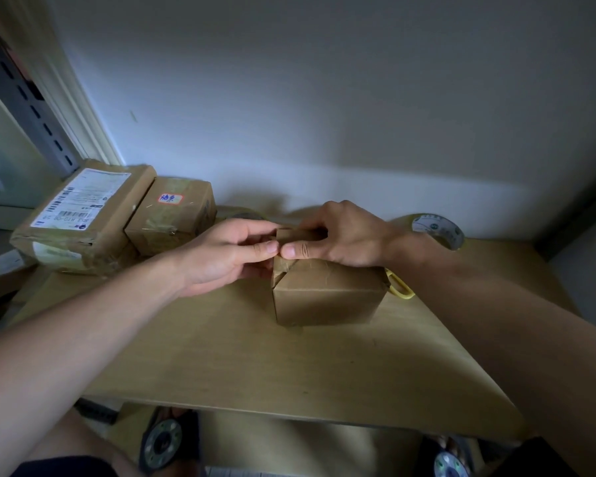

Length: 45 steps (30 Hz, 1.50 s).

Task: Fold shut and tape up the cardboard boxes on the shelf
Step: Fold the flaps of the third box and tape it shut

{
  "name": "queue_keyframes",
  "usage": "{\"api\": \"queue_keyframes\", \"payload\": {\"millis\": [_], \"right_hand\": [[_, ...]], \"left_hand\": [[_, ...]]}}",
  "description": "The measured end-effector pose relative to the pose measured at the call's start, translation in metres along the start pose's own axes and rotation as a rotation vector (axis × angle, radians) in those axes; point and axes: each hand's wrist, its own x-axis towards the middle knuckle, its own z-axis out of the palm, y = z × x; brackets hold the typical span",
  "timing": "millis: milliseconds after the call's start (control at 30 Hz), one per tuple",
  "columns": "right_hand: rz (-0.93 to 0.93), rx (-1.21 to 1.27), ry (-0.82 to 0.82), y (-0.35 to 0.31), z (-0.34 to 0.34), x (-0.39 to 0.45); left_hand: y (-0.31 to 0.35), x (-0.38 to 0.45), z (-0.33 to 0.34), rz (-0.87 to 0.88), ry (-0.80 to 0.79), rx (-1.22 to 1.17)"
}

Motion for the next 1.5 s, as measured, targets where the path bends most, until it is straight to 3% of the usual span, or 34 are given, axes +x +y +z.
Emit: {"api": "queue_keyframes", "payload": {"millis": [567,733,967,1133,1367,1500], "right_hand": [[-0.035,0.057,-0.142,-0.008,-0.006,-0.006],[-0.002,0.034,-0.100,-0.002,-0.003,-0.003],[-0.092,-0.036,-0.025,0.003,0.003,0.002],[-0.093,-0.057,0.007,0.009,0.006,0.005],[-0.054,-0.083,0.209,0.008,0.005,-0.008],[0.027,0.074,0.096,0.018,-0.005,-0.029]], "left_hand": [[-0.009,0.002,-0.003,0.045,0.009,-0.077],[-0.011,0.000,-0.003,0.009,-0.011,-0.103],[-0.019,0.003,-0.008,-0.002,0.005,-0.135],[-0.010,-0.001,-0.004,-0.019,-0.086,-0.212],[0.001,0.002,0.014,0.043,0.129,0.281],[0.009,-0.002,0.018,0.027,0.150,0.372]]}}
